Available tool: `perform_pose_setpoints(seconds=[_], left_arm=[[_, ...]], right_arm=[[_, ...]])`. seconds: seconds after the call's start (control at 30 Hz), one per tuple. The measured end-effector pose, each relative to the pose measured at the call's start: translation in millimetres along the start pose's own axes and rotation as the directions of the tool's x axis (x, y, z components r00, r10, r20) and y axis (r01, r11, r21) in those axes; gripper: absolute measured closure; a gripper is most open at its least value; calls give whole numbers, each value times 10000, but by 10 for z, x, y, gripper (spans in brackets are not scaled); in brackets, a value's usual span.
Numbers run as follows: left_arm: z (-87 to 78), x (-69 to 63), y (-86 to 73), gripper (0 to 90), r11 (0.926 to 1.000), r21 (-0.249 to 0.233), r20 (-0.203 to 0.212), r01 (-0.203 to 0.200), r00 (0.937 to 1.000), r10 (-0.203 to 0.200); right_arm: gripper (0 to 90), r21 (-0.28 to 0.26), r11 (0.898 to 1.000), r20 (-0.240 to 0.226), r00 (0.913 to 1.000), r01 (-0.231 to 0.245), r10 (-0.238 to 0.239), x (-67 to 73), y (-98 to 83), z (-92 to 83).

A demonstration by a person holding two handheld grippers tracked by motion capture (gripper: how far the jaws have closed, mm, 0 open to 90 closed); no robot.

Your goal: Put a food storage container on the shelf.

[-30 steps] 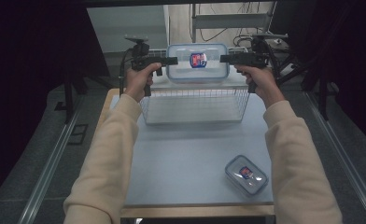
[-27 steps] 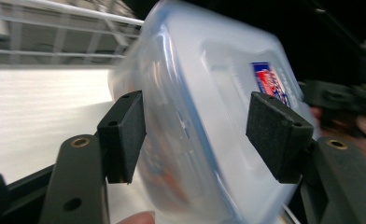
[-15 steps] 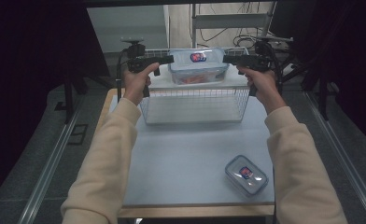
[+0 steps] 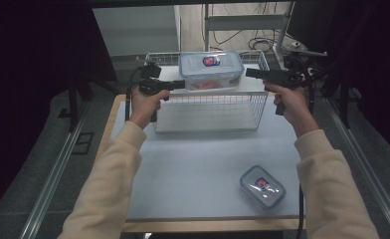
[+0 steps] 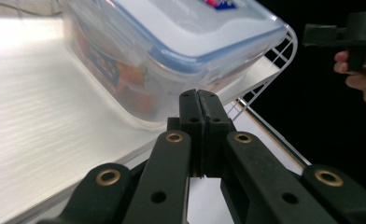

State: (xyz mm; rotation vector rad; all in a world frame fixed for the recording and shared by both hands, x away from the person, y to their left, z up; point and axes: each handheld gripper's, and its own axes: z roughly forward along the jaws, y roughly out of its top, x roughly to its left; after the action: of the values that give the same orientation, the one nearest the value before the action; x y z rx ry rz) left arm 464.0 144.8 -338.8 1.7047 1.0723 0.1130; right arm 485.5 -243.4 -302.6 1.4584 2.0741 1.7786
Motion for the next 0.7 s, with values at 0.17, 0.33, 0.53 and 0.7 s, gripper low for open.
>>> perform_pose_setpoints(seconds=[0.17,0.33,0.53,0.7], left_arm=[[114,44,-2,900,9998,44,55,188,9998,-188],[157,108,12,900,9993,-18,-88,380,9992,-380],[164,130,14,900,9987,-58,-42,507,9987,-508],[130,73,-22,900,9991,15,43,419,9991,-419]], right_arm=[[334,38,10000,-76,10000,-45,45,-42,-53,-34],[332,52,10000,-82,10000,-40,40,-82,-84,-70],[329,33,10000,-93,9999,-58,58,-117,-108,-103],[326,72,10000,-142,9999,-36,37,-111,-123,-124]])
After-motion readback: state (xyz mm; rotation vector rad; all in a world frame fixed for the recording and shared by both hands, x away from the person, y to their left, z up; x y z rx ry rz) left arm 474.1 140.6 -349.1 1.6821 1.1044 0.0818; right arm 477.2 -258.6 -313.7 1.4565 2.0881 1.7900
